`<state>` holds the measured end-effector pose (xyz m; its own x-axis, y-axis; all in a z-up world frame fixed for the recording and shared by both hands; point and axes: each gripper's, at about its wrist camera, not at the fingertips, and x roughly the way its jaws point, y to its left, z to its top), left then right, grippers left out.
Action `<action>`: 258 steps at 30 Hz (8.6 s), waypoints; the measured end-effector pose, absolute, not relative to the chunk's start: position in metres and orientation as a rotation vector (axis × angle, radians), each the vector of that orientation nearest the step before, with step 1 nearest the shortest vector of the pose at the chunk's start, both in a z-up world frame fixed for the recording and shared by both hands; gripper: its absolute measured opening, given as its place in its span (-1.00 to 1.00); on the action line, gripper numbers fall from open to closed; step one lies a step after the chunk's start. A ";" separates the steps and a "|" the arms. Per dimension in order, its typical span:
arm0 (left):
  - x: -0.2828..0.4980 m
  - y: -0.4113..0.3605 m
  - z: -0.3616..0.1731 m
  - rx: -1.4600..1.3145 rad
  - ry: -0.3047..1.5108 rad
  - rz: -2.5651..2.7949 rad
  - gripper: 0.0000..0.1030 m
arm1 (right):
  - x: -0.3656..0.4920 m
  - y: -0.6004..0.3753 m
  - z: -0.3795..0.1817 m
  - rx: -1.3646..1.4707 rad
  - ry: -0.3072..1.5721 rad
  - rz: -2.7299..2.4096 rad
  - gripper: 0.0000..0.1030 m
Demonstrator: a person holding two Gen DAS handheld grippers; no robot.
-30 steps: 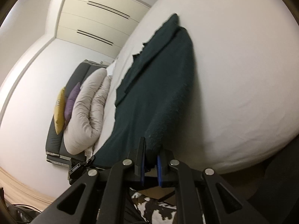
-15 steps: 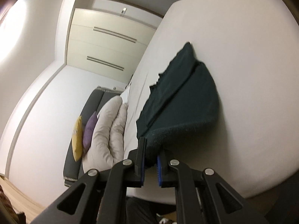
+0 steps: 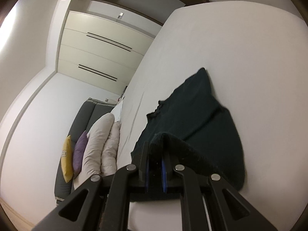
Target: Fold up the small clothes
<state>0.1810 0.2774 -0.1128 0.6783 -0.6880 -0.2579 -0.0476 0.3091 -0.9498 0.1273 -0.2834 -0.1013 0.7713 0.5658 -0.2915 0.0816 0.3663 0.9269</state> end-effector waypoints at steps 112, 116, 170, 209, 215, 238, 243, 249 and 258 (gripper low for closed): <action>0.434 0.161 -0.161 -0.256 1.017 -0.370 -0.06 | 0.314 -0.272 -0.123 0.388 0.791 0.118 -0.31; 0.446 0.152 -0.172 -0.199 1.062 -0.357 -0.36 | 0.314 -0.274 -0.132 0.398 0.815 0.117 -0.31; 0.376 0.211 -0.138 -0.339 0.963 -0.197 0.37 | 0.329 -0.249 -0.149 0.335 0.909 0.116 -0.85; 0.180 0.216 -0.189 -0.387 0.903 -0.165 -0.92 | 0.324 -0.255 -0.153 0.387 0.875 0.051 -0.86; 0.174 0.231 -0.202 -0.487 0.920 -0.185 -0.85 | 0.323 -0.253 -0.155 0.374 0.872 0.027 -0.86; 0.287 0.099 -0.159 -0.043 0.983 -0.273 -0.75 | 0.251 -0.288 -0.115 0.741 0.680 0.127 -0.51; 0.295 0.113 -0.177 -0.122 0.977 -0.285 -0.75 | 0.266 -0.242 -0.126 0.741 0.745 0.295 -0.47; 0.282 0.134 -0.185 -0.187 0.962 -0.298 -0.76 | 0.278 -0.216 -0.168 0.688 0.850 0.310 -0.65; 0.258 0.133 -0.186 -0.123 0.929 -0.255 -0.75 | 0.224 -0.274 -0.167 0.888 0.738 0.121 -0.77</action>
